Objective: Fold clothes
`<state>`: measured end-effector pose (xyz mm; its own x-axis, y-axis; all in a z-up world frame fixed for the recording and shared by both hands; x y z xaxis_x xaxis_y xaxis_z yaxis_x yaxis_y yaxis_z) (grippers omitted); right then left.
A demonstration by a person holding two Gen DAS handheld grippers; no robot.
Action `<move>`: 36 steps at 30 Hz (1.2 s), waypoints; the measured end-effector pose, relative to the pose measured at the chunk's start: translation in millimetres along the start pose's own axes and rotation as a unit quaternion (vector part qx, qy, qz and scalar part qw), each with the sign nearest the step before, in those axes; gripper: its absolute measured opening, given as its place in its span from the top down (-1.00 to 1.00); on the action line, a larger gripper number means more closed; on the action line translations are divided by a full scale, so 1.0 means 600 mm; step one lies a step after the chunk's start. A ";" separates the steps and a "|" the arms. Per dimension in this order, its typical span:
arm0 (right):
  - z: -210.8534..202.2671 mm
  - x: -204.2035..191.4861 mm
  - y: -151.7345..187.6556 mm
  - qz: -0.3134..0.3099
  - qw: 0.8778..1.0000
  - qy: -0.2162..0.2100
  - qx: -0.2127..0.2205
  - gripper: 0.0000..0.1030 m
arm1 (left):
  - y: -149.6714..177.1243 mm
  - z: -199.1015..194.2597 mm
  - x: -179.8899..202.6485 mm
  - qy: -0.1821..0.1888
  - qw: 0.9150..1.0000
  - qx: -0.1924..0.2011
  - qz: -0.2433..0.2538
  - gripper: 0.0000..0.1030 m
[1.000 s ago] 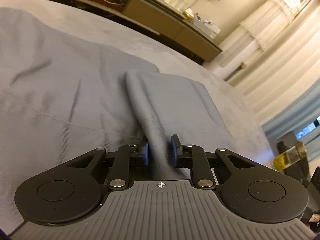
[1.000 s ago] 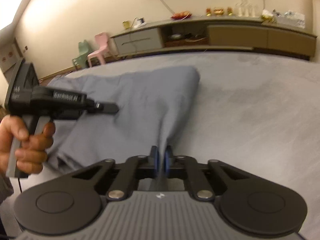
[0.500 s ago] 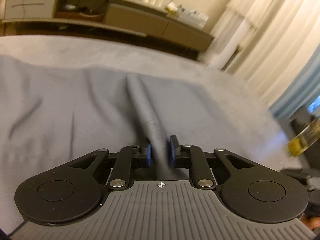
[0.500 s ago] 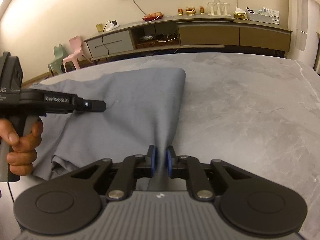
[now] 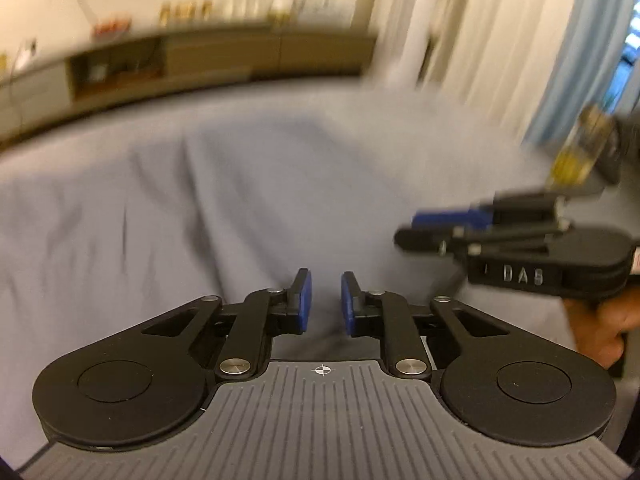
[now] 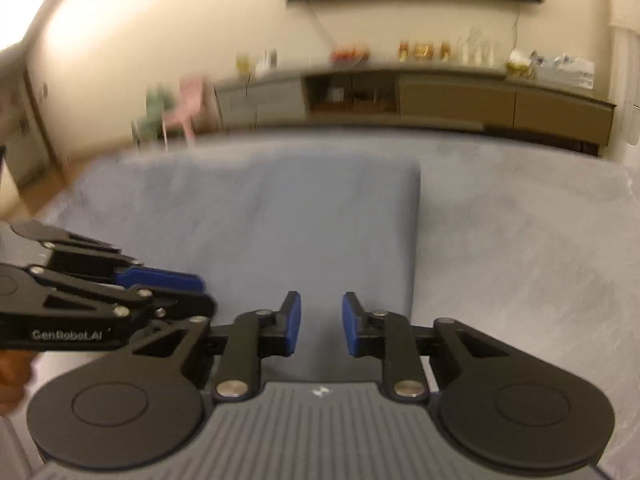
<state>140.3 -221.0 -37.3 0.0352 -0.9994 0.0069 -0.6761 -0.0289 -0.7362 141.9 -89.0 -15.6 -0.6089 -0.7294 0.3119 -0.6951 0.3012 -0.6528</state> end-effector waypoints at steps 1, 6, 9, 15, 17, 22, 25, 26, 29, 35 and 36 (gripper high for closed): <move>0.011 -0.002 0.010 -0.013 1.000 0.013 -0.011 0.79 | 0.015 0.003 -0.007 0.000 1.000 -0.002 -0.010 1.00; 0.020 -0.002 0.016 -0.026 0.999 0.026 -0.030 1.00 | 0.028 -0.009 -0.054 0.045 0.993 0.027 -0.104 1.00; 0.021 -0.003 0.012 -0.036 0.998 0.030 -0.038 0.99 | 0.038 -0.035 -0.048 0.043 0.993 0.030 -0.108 1.00; 0.002 0.003 -0.013 -0.022 0.996 0.082 -0.030 0.58 | 0.067 -0.214 -0.052 0.022 0.983 0.128 -0.132 0.53; -0.028 -0.009 -0.031 -0.028 0.993 0.113 0.009 0.37 | 0.114 -0.285 -0.109 -0.024 0.969 0.160 -0.185 0.23; -0.087 -0.076 -0.053 -0.060 0.987 0.121 0.081 0.23 | 0.309 -0.445 -0.295 -0.161 0.873 0.245 -0.389 0.05; -0.094 -0.145 -0.043 -0.106 0.984 0.110 0.095 0.14 | 0.417 -0.526 -0.386 -0.158 0.786 0.315 -0.509 -0.15; -0.092 -0.171 -0.036 -0.126 0.982 0.104 0.097 0.12 | 0.439 -0.540 -0.411 -0.150 0.761 0.328 -0.538 -0.20; -0.091 -0.245 -0.016 -0.176 0.975 0.092 0.102 0.10 | 0.460 -0.545 -0.464 -0.113 0.737 0.345 -0.570 -0.34; -0.111 -0.368 -0.001 -0.223 0.967 0.043 0.111 -0.01 | 0.441 -0.510 -0.540 -0.102 0.731 0.325 -0.591 -0.40; -0.113 -0.389 0.001 -0.235 0.966 0.027 0.109 -0.03 | 0.437 -0.508 -0.549 -0.100 0.729 0.324 -0.594 -0.40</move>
Point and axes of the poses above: each gripper's, at about its wrist camera, not at the fingertips, and z roughly the way its jaws point, x to its right, y to its underside, the point moved 4 cm from there along z, roughly the way its jaws point, and after that the axes turned 13 degrees about y, right-handed, at the moved point
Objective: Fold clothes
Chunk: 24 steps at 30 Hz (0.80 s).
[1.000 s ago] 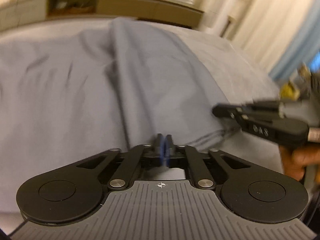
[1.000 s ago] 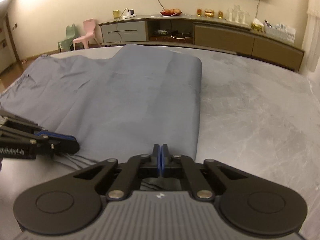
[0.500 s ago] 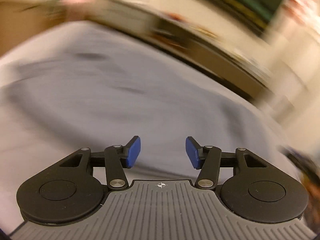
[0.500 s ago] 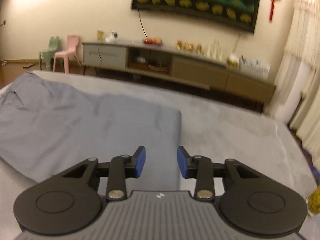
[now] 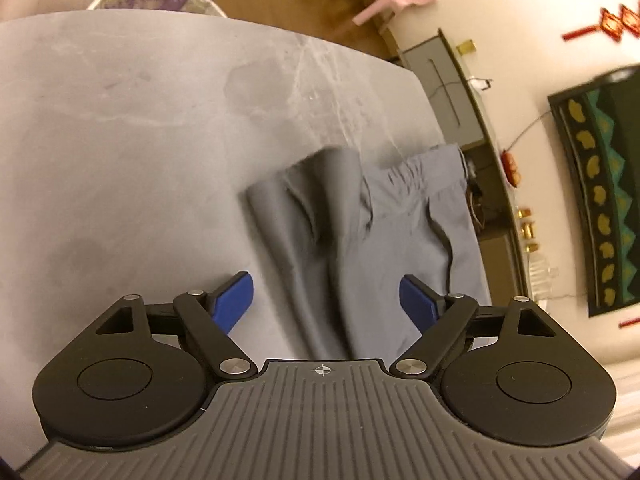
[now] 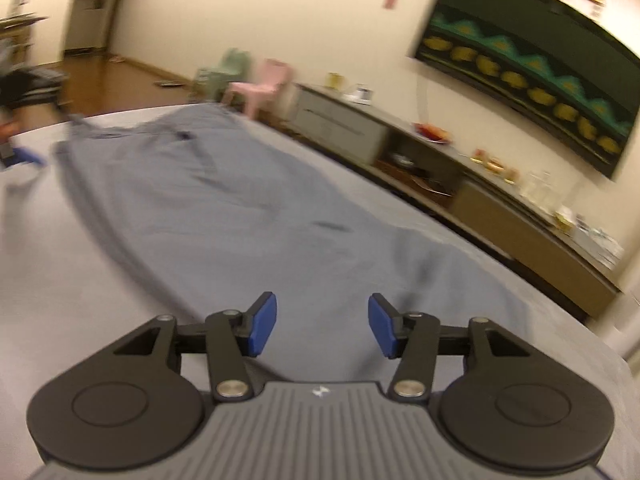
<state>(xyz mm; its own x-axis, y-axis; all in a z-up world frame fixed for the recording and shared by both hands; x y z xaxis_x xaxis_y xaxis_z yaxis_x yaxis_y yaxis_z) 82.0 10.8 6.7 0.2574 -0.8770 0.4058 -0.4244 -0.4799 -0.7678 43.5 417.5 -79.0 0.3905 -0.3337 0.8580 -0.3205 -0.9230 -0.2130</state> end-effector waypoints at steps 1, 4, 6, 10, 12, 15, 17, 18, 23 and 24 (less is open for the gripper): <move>0.001 -0.022 -0.014 -0.009 1.000 -0.019 0.003 -0.03 | -0.006 0.008 0.001 -0.001 1.000 -0.002 -0.004 -0.40; 0.020 -0.075 -0.074 -0.009 0.998 -0.063 -0.001 -0.05 | -0.014 0.024 -0.001 0.003 1.000 -0.004 -0.022 -0.39; 0.046 -0.110 -0.125 0.006 0.996 -0.093 -0.012 -0.05 | -0.014 0.024 -0.014 0.032 0.998 -0.008 -0.048 -0.39; 0.103 -0.215 -0.227 -0.007 0.991 -0.134 -0.008 -0.03 | -0.021 0.009 -0.050 0.093 0.991 -0.015 -0.090 -0.30; 0.123 -0.268 -0.262 -0.019 0.988 -0.154 -0.002 -0.02 | -0.031 0.016 -0.050 0.100 0.992 -0.025 -0.071 -0.32; 0.126 -0.356 -0.277 -0.039 0.972 -0.232 -0.006 -0.16 | -0.044 0.029 -0.040 0.106 0.993 -0.045 -0.032 -0.29; 0.125 -0.411 -0.275 -0.072 0.959 -0.273 -0.002 -0.27 | -0.048 0.036 -0.034 0.111 0.992 -0.051 -0.027 -0.30; 0.126 -0.434 -0.270 -0.096 0.960 -0.265 0.006 -0.12 | -0.050 0.038 -0.033 0.115 0.992 -0.055 -0.026 -0.30; 0.145 -0.450 -0.271 -0.097 0.975 -0.201 0.006 0.96 | -0.053 0.031 -0.030 0.134 0.989 -0.061 -0.004 -0.50; 0.138 -0.439 -0.274 -0.083 0.976 -0.200 0.014 0.97 | -0.050 0.029 -0.025 0.132 0.989 -0.060 0.009 -0.55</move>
Point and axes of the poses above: each gripper's, at about its wrist camera, not at the fingertips, and z roughly the way its jaws point, x to its right, y to its underside, the point moved 4 cm from there along z, roughly the way its jaws point, and after that the axes turned 13 degrees about y, right-handed, at the moved point
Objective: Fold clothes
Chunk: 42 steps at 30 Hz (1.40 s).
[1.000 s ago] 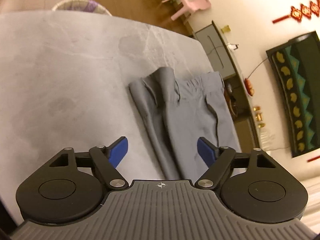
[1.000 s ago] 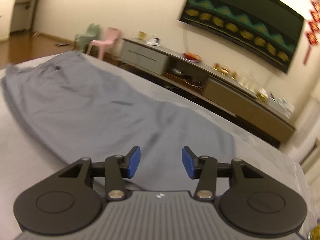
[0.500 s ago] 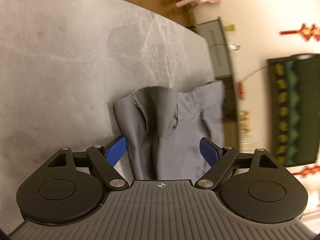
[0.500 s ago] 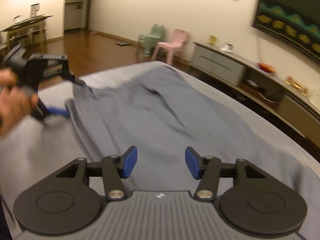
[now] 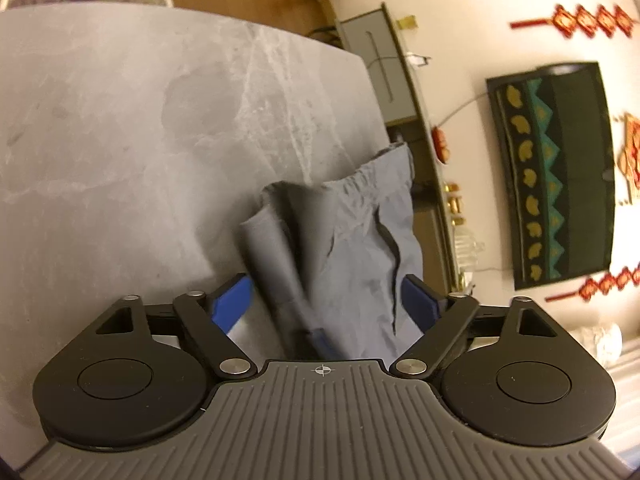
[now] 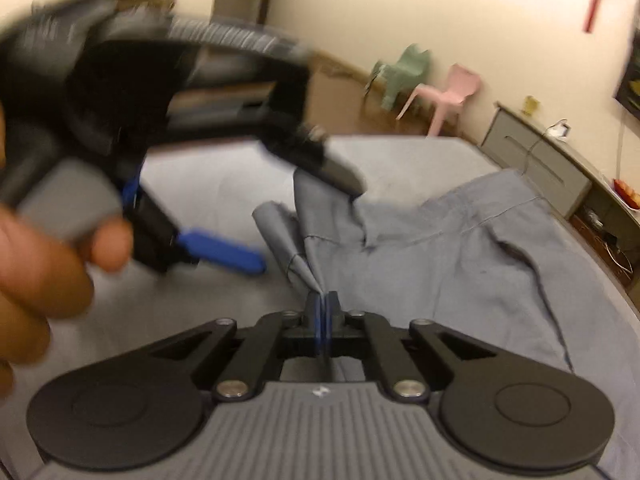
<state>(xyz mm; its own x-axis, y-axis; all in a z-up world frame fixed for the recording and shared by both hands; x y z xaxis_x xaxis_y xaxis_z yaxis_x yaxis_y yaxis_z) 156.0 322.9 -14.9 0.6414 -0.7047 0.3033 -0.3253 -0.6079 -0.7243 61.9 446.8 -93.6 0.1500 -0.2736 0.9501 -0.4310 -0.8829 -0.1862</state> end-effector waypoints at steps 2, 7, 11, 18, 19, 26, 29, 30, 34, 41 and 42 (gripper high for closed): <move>-0.025 0.019 -0.005 0.037 0.999 -0.008 0.017 0.97 | 0.009 0.001 0.010 -0.020 0.999 0.005 0.032 -0.69; -0.052 0.029 0.005 0.065 0.996 -0.056 0.012 0.97 | 0.000 0.051 0.036 -0.023 0.993 -0.012 0.114 0.56; -0.067 0.067 0.009 0.056 0.996 -0.065 0.009 0.70 | -0.015 0.088 0.060 -0.070 0.983 -0.024 0.171 1.00; -0.088 0.288 -0.070 0.164 0.986 0.018 0.013 0.41 | 0.023 0.063 0.114 -0.040 0.966 0.004 0.255 1.00; -0.058 0.311 -0.084 0.164 0.985 0.057 -0.009 0.41 | 0.030 0.060 0.120 -0.039 0.963 0.007 0.268 1.00; 0.192 0.369 -0.018 0.149 0.955 0.174 -0.186 0.54 | 0.075 0.046 0.168 -0.025 0.930 0.026 0.366 1.00; 0.202 0.365 -0.020 0.136 0.954 0.186 -0.191 0.54 | 0.106 0.056 0.188 -0.024 0.906 0.018 0.423 1.00; 0.205 0.363 -0.026 0.128 0.953 0.183 -0.206 0.57 | 0.117 0.061 0.192 -0.027 0.898 0.015 0.438 1.00; 0.177 0.379 -0.111 0.148 0.955 0.169 -0.196 0.19 | 0.146 0.078 0.198 -0.038 0.878 0.008 0.476 1.00; 0.156 0.180 -0.237 -0.029 0.976 0.044 -0.212 -0.77 | 0.161 0.090 0.201 -0.048 0.865 0.009 0.499 1.00; 0.174 0.146 -0.227 -0.071 0.967 0.046 -0.240 -0.73 | 0.165 0.092 0.201 -0.050 0.861 0.008 0.506 1.00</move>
Point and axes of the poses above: each gripper's, at about its wrist camera, not at the fingertips, and z roughly the way its jaws point, x to its right, y to its underside, the point moved 4 cm from there along z, roughly the way its jaws point, and after that the axes turned 13 degrees about y, right-handed, at the moved point
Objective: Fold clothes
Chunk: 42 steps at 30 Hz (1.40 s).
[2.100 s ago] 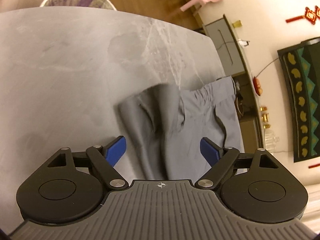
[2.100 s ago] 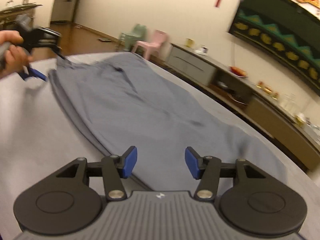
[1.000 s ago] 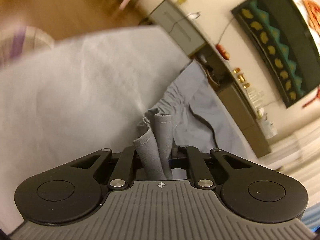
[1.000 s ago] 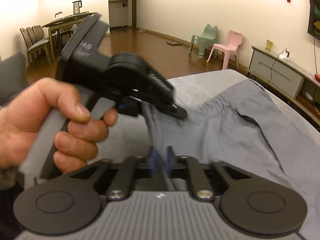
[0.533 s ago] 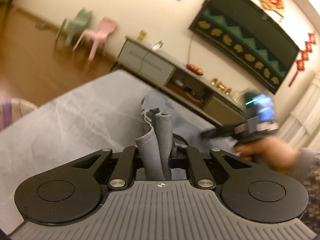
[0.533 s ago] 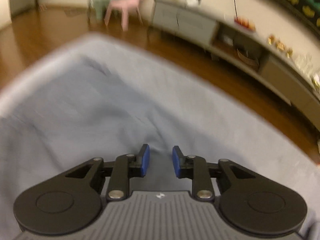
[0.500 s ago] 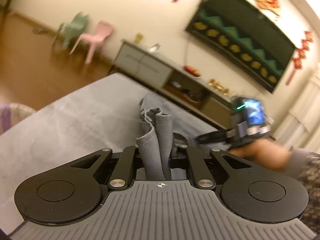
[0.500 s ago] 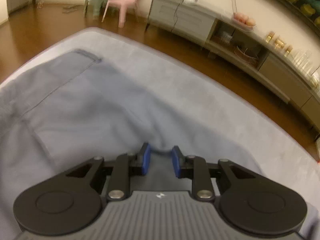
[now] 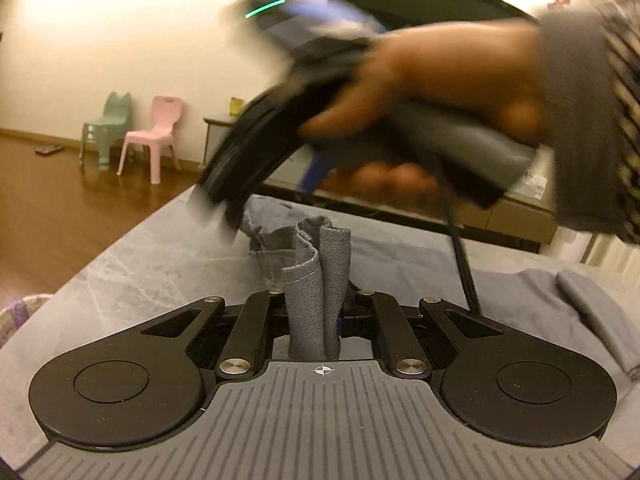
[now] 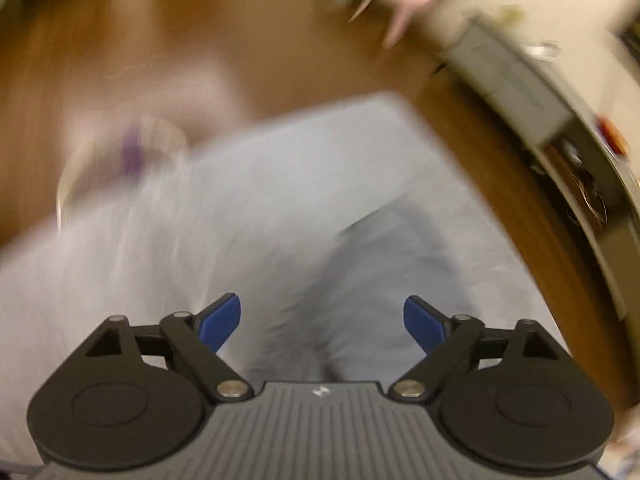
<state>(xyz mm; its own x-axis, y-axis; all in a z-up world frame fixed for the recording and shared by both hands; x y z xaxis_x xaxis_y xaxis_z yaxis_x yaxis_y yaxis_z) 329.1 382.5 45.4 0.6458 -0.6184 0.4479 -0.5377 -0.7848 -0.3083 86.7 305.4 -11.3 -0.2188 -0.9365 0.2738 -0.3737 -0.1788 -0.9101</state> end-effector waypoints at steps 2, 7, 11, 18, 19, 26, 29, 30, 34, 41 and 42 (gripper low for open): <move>0.044 -0.048 0.008 -0.076 0.995 0.043 -0.041 -0.17 | 0.005 0.003 0.006 -0.003 1.000 -0.004 0.014 1.00; -0.004 -0.003 0.043 -0.023 0.998 0.061 0.018 0.72 | 0.001 -0.014 0.032 0.015 0.999 0.017 0.041 1.00; -0.092 0.152 0.161 0.134 0.987 0.017 0.089 0.75 | -0.013 -0.031 0.098 0.076 0.995 0.034 0.052 1.00; -0.076 0.308 0.420 0.313 0.948 0.002 0.064 0.75 | 0.013 -0.006 0.253 0.184 0.981 -0.027 0.061 0.64; -0.057 0.316 0.446 0.327 0.944 -0.004 0.053 0.75 | 0.019 -0.003 0.271 0.191 0.978 -0.035 0.074 0.61; 0.058 0.340 0.557 0.375 0.925 -0.051 0.024 0.72 | 0.048 0.026 0.292 0.245 0.959 -0.090 0.114 0.61; 0.070 0.349 0.573 0.383 0.920 -0.075 0.031 0.71 | 0.036 0.051 0.267 0.238 0.960 -0.109 0.097 0.61; 0.071 0.352 0.576 0.382 0.920 -0.080 0.034 0.71 | 0.036 0.062 0.253 0.228 0.962 -0.116 0.091 0.62; 0.077 0.356 0.580 0.381 0.919 -0.097 0.040 0.70 | 0.053 0.112 0.217 0.171 0.966 -0.173 0.084 0.67; 0.011 0.369 0.592 0.342 0.938 0.061 0.001 -0.06 | 0.108 0.165 0.200 0.130 0.957 -0.238 0.103 0.70; -0.021 0.370 0.584 0.333 0.935 0.116 0.029 -0.06 | 0.112 0.167 0.203 0.132 0.956 -0.240 0.109 0.70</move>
<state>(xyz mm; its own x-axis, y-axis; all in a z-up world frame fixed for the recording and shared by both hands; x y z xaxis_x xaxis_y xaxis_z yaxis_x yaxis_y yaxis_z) 277.4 -29.4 47.5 0.0400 -0.9503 0.3087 -0.7436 -0.2347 -0.6261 125.4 149.1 -70.2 -0.5343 -0.8161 0.2200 -0.6496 0.2299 -0.7247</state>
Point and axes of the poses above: each gripper's, at about its wrist camera, not at the fingertips, and z roughly the way its jaws point, x to its right, y to its underside, the point moved 4 cm from there along z, roughly the way its jaws point, and after that the axes turned 13 degrees about y, right-handed, at the moved point
